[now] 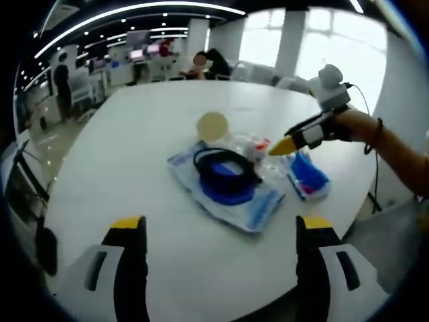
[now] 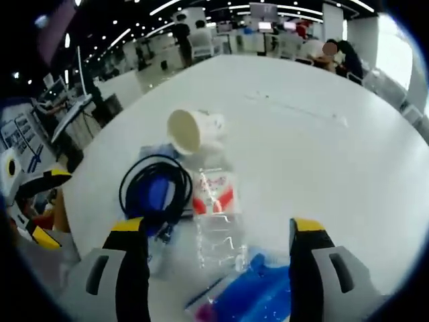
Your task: Arrange the tabletop items into an orderly group along one side of the table until the central work area is clear of visible clutter.
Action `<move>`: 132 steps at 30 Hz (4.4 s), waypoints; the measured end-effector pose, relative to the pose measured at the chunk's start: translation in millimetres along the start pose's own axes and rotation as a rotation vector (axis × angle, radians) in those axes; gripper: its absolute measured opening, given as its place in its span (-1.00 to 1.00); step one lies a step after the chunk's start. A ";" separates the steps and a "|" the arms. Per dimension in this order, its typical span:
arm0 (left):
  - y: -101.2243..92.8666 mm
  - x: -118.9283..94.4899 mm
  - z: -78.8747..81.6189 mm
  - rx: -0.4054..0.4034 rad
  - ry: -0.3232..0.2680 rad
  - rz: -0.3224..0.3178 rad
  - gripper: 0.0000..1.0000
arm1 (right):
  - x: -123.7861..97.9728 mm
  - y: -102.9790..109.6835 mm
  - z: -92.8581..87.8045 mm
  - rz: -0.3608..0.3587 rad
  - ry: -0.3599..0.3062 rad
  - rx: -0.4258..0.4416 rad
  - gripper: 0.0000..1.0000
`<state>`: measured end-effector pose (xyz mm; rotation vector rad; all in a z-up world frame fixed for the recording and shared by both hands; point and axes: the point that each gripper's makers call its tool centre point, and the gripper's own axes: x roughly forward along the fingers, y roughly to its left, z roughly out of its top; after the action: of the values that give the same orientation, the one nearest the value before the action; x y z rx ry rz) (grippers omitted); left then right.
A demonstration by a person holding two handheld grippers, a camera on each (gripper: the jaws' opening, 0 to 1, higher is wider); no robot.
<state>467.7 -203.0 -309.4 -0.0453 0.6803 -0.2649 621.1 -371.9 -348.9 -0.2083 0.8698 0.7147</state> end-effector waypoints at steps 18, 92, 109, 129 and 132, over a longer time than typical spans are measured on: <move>0.8 -0.7 -1.3 0.003 0.008 0.001 0.77 | 35.7 -0.2 5.9 -0.010 0.039 0.005 0.57; -22.2 -2.2 6.4 0.064 -0.021 -0.081 0.55 | -3.2 9.1 -12.0 0.003 -0.011 0.116 -0.31; -49.5 -4.5 20.4 -0.018 -0.109 -0.231 0.56 | -50.4 61.8 11.3 0.146 -0.199 0.117 -0.31; -78.9 -20.9 61.7 -0.007 -0.315 -0.387 0.55 | -81.1 136.6 57.2 0.371 -0.440 0.021 -0.31; -80.1 -24.9 67.8 -0.005 -0.348 -0.394 0.55 | -85.9 147.9 60.3 0.410 -0.458 0.013 -0.31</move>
<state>473.4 -277.0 -231.1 -0.2262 0.3197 -0.6186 525.6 -275.8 -228.4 0.1500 0.4770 1.0867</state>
